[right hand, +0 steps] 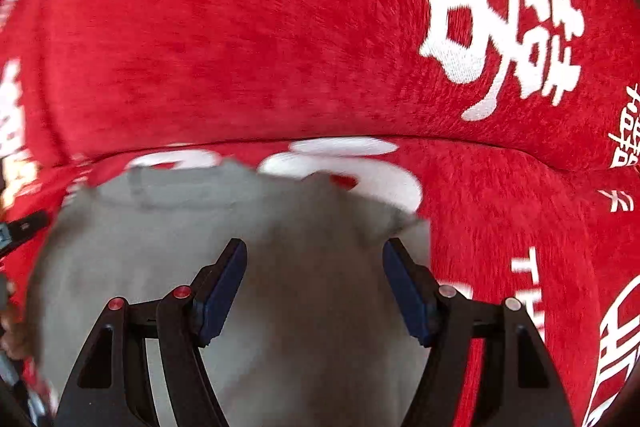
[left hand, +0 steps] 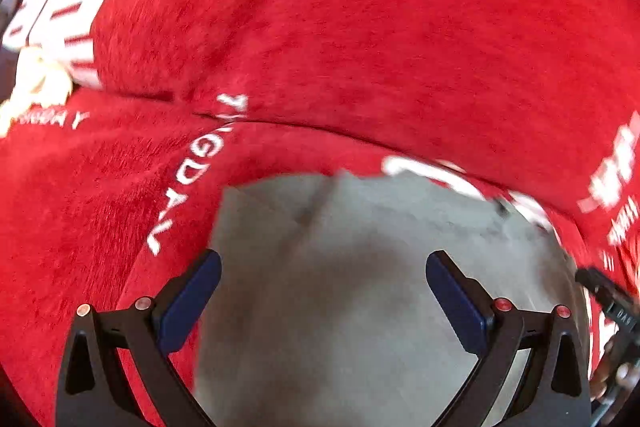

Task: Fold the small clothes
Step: 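Smooth the folded sweater bundle with both open grippers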

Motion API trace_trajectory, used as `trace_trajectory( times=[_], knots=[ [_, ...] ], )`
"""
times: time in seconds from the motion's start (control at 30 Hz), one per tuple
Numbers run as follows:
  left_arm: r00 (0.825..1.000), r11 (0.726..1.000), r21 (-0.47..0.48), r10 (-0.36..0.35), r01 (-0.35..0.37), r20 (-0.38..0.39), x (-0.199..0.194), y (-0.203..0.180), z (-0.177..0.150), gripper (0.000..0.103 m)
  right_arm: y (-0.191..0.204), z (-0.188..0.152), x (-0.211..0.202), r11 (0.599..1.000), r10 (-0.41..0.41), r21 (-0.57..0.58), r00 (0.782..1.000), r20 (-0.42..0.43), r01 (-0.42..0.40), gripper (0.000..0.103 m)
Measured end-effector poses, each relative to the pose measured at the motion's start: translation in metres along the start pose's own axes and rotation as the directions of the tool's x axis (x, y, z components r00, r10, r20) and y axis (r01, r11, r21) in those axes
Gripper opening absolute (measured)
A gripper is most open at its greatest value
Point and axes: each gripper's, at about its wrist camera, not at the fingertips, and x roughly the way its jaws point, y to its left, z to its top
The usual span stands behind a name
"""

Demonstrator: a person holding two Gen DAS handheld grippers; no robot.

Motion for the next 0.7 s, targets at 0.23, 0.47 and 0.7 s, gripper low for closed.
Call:
trace_trajectory(
  times=[0.23,0.47,0.7],
  knots=[
    [0.999,0.976,0.217,-0.001,-0.007,0.038,-0.035,-0.072,-0.07,0.103,0.055,-0.063,-0.036,0.986,0.018,-0.166,1.0,0.024,-0.014,0.074],
    [0.994,0.979,0.171,0.111,-0.109,0.003,-0.024,-0.034,-0.099,0.103,0.027,-0.098,-0.037,0.983,-0.096,-0.153,0.995,0.022,0.099,0.077],
    [0.998,0.993,0.102,0.055,-0.057,0.023,-0.054,-0.007,-0.107,0.103,-0.008,-0.107,-0.062,0.992,-0.127,-0.002,0.992,0.012,0.127,0.078]
  ],
)
